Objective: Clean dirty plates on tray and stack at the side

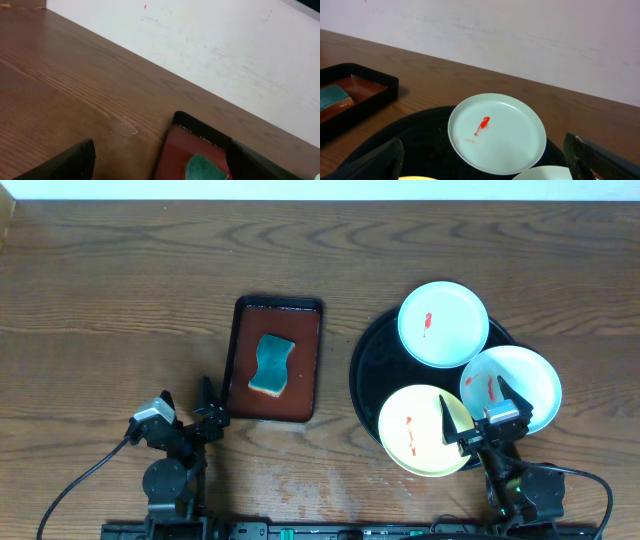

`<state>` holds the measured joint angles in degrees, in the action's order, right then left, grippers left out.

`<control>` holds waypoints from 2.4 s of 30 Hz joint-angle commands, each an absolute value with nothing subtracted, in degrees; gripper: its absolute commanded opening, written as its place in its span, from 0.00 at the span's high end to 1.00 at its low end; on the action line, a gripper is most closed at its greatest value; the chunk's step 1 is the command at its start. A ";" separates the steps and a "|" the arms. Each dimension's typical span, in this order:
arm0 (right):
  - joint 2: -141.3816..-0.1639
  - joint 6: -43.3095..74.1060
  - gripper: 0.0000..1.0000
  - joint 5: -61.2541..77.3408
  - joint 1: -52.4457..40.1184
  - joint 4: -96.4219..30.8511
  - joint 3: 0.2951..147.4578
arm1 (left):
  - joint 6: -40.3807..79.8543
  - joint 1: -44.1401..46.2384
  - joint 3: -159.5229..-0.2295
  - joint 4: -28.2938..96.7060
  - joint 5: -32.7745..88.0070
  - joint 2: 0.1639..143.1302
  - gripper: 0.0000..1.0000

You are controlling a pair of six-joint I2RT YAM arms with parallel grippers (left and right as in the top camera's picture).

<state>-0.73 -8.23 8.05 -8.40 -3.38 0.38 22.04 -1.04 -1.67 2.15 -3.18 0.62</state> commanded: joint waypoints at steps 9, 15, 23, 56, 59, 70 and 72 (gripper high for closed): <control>-0.56 -8.86 0.01 7.94 -8.23 -3.60 0.32 | 21.06 -1.21 -0.23 3.77 -3.66 0.30 0.16; -0.56 -8.86 0.01 7.94 -8.23 -3.60 0.32 | 21.04 -1.21 -0.23 3.77 -3.70 0.30 0.16; -0.56 -8.80 0.01 10.11 -8.25 -2.31 0.32 | 28.49 -1.21 -0.23 3.33 -3.27 0.30 0.16; -56.86 10.26 0.01 25.63 -8.10 -46.09 55.16 | 20.29 -1.21 -65.39 53.98 17.63 60.71 0.16; -60.71 21.43 0.01 10.72 -6.79 -55.75 55.13 | 20.38 -1.21 -65.39 55.66 17.56 60.97 0.02; -75.46 23.33 0.37 8.91 -0.43 -60.90 50.70 | 20.40 -1.21 -65.39 55.22 17.54 60.97 0.02; -77.84 23.05 0.39 9.52 -0.43 -58.74 48.40 | 20.38 -1.21 -65.39 55.22 17.54 60.97 0.02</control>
